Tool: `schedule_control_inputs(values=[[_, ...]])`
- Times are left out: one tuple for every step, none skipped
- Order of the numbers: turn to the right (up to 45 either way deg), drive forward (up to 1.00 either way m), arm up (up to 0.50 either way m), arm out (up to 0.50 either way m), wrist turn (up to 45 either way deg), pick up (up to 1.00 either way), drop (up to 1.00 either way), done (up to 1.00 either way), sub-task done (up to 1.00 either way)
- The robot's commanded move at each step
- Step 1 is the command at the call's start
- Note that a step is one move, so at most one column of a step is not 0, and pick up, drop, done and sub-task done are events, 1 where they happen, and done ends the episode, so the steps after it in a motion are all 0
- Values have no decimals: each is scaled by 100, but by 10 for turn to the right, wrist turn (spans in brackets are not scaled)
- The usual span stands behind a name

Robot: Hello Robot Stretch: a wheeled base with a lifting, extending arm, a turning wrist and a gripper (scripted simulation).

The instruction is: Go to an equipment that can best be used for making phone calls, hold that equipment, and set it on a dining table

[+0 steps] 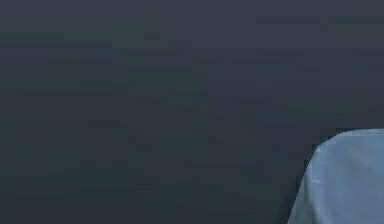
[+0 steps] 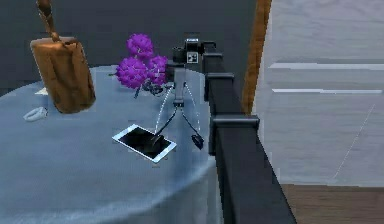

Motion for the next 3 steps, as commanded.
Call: schedule_control_inputs(values=[[-60,0,0,0,0,0,0,0,0],[0,0,0,0,450,0,0,0,0],[0,0,0,0,450,0,0,0,0]])
